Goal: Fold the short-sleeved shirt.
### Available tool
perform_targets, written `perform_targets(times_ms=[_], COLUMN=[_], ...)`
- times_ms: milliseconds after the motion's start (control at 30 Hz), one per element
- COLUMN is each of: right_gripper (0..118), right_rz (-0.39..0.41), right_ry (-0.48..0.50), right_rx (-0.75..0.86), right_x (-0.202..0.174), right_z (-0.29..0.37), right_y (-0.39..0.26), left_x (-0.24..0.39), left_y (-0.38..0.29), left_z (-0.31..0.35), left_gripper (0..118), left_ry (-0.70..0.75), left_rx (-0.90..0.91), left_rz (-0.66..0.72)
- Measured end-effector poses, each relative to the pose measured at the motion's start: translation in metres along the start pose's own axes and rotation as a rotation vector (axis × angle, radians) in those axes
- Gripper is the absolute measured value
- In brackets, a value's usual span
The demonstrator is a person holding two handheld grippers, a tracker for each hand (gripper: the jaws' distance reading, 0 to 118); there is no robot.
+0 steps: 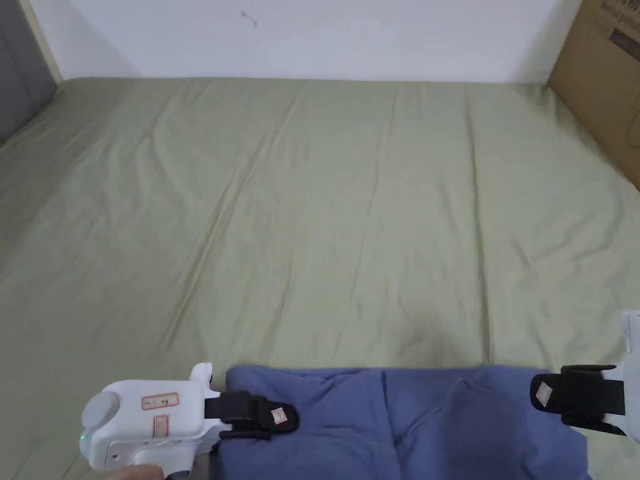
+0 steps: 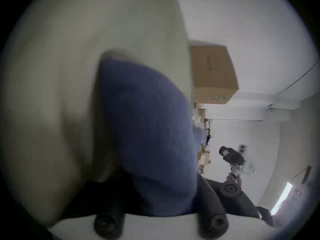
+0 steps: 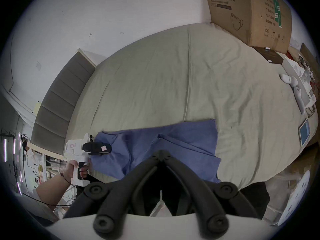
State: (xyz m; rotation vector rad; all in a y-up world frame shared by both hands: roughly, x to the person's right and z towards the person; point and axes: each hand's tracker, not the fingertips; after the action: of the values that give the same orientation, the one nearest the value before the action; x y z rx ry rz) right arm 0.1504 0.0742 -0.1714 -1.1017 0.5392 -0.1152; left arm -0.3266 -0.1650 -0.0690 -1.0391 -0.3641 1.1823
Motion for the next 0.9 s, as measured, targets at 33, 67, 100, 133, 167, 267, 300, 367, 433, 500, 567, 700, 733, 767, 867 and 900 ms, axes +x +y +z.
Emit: perform_targets(times_ms=[33, 67, 100, 133, 167, 267, 300, 367, 433, 500, 567, 700, 733, 767, 867, 900], right_gripper=[0, 0, 0, 0, 0, 0, 0, 0, 0, 0, 0, 0, 0, 0, 0, 0], right_rz=[-0.003, -0.005, -0.005, -0.003, 0.002, 0.019, 0.023, 0.026, 0.025, 0.024, 0.021, 0.02, 0.024, 0.027, 0.024, 0.018], right_ry=[0.001, 0.003, 0.006, 0.011, 0.015, 0.032, 0.037, 0.048, 0.062, 0.076, 0.094, 0.12, 0.122, 0.122, 0.116, 0.11], right_rx=[-0.003, -0.006, -0.007, -0.008, -0.009, -0.001, 0.001, 0.007, 0.01, 0.011, 0.01, 0.004, 0.003, 0.004, 0.01, 0.013], right_x=[0.0, 0.0, 0.0, -0.001, -0.003, -0.006, -0.007, -0.008, -0.01, -0.011, -0.013, -0.015, -0.015, -0.014, -0.009, -0.005], right_z=[-0.001, -0.001, -0.001, -0.002, -0.002, 0.001, 0.001, 0.0, -0.002, -0.004, -0.007, -0.007, -0.006, -0.003, 0.004, 0.006], right_y=[0.0, -0.001, -0.001, -0.001, 0.0, 0.002, 0.002, 0.004, 0.005, 0.005, 0.004, 0.0, -0.002, -0.003, -0.005, -0.006], left_x=[0.005, 0.015, 0.02, 0.028, 0.041, 0.075, 0.085, 0.105, 0.134, 0.154, 0.161, 0.182, 0.187, 0.192, 0.205, 0.208], left_y=[-0.002, 0.0, 0.0, -0.001, -0.008, -0.017, -0.023, -0.029, -0.043, -0.053, -0.055, -0.052, -0.048, -0.044, -0.036, -0.032], left_z=[0.005, 0.005, 0.005, 0.007, 0.012, 0.041, 0.058, 0.089, 0.114, 0.125, 0.123, 0.086, 0.07, 0.051, -0.009, -0.034], left_gripper=[7, 7, 7, 7, 7, 7, 7, 7, 7, 7, 7, 7, 7, 7, 8, 8], left_ry=[-0.156, -0.175, -0.108, -0.061, -0.038, 0.071, 0.106, 0.295, 0.518, 0.693, 0.71, 0.5, 0.437, 0.394, 0.33, 0.317], left_rx=[0.012, 0.028, 0.024, 0.036, 0.05, 0.096, 0.128, 0.21, 0.302, 0.384, 0.376, 0.284, 0.258, 0.225, 0.123, 0.079], left_rz=[0.021, 0.022, -0.009, -0.044, -0.074, -0.193, -0.204, -0.235, -0.262, -0.288, -0.347, -0.282, -0.261, -0.256, -0.262, -0.27])
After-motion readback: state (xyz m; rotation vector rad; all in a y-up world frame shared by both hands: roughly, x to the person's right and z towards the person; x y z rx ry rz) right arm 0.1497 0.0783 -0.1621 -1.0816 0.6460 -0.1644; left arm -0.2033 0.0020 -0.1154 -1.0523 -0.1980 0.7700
